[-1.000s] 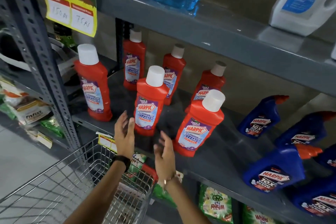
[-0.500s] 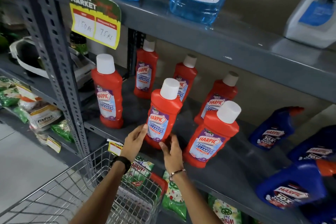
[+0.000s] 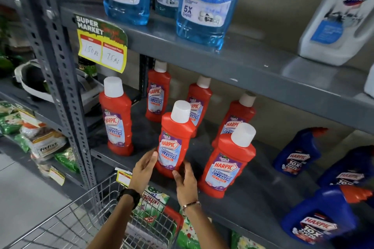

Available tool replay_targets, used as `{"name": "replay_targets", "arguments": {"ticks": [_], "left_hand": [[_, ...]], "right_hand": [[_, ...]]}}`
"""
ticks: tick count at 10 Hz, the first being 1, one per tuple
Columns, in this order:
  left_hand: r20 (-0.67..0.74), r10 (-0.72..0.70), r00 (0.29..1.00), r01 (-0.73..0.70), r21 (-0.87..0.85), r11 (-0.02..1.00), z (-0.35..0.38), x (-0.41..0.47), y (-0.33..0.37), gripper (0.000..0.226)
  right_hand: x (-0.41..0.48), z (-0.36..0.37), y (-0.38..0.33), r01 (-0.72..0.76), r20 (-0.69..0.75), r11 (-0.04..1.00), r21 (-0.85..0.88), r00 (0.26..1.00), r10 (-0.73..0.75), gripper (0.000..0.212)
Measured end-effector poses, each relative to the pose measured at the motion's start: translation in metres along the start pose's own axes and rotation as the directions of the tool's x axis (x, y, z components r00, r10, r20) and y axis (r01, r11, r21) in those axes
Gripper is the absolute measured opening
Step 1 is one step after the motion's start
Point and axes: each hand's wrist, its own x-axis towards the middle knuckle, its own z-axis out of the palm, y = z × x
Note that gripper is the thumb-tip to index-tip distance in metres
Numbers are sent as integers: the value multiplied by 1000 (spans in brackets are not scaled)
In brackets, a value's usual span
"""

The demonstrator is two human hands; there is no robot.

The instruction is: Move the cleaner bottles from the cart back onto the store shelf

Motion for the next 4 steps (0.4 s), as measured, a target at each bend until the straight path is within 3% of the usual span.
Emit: {"name": "replay_targets", "arguments": {"ticks": [1,2,3,4], "left_hand": [[-194,101,976,-117,-76,990,0,-16,4,28],[-289,181,940,-201,-40,979,7,-46,16,28],[-260,344,902,-348,30,937,29,-70,42,31],[-228,593,772,-569,169,805,59,-90,94,29]], "right_hand": [[-18,-3,1,46,-50,997,68,998,-43,45],[-48,-11,0,120,-111,985,126,988,-107,40],[-69,-33,-14,204,-131,963,176,974,-183,38],[-80,-74,-46,418,-208,891,180,901,-380,39]]}}
